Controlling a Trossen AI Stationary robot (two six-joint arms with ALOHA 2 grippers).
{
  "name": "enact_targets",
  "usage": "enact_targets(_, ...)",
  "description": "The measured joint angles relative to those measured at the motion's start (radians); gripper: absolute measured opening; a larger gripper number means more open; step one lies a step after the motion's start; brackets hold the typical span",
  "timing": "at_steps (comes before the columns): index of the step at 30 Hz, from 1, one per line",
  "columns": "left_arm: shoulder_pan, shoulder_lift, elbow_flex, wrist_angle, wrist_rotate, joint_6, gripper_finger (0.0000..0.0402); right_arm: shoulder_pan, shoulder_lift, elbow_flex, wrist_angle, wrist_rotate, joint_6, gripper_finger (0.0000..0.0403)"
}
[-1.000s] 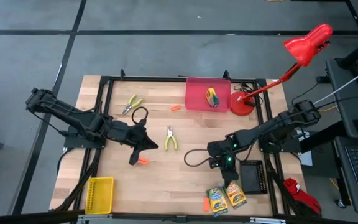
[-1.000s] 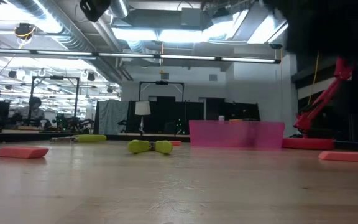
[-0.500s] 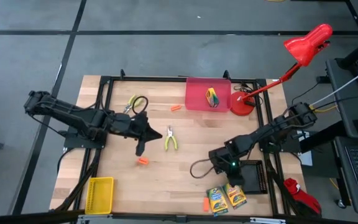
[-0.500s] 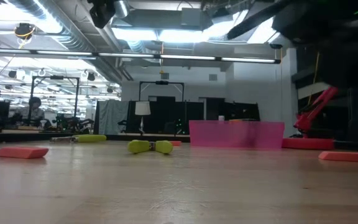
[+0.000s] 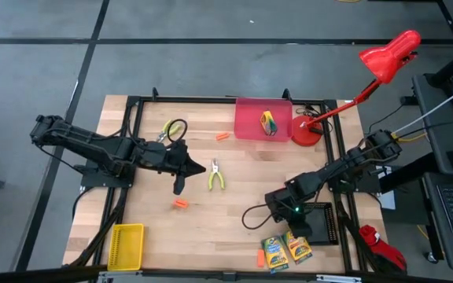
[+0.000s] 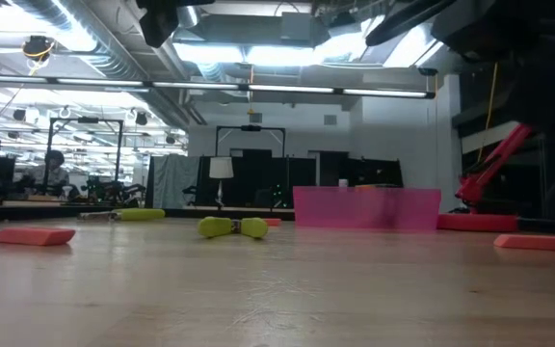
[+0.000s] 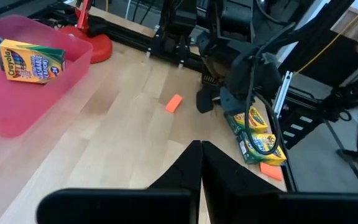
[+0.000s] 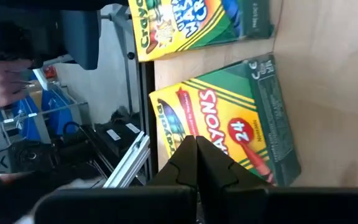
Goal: Pick & Place School Supplies
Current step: Put the yellow crayon box into the red bin
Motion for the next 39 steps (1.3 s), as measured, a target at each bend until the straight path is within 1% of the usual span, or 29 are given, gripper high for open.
enact_targets(6,-0.001,0.000,0.000,0.000,0.000,0.000,0.0003,-0.003,0.000,0.000,0.000,0.039,0.003,0.0000)
enact_targets(13,-0.004,0.001,0.000,-0.001,0.005,0.000,0.0003,-0.009,0.000,0.000,0.001,0.051,0.015,0.0000)
enact_targets(27,-0.004,0.001,0.000,-0.002,0.018,0.000,0.0003,-0.008,0.000,0.000,0.010,0.136,0.054,0.0000)
enact_targets(34,-0.004,0.001,0.000,-0.002,0.018,0.000,0.0003,-0.008,0.000,0.000,0.010,0.140,0.056,0.0000)
enact_targets(39,-0.018,0.001,0.000,-0.002,0.017,0.000,0.0003,-0.008,0.000,0.000,0.010,0.164,0.056,0.0000)
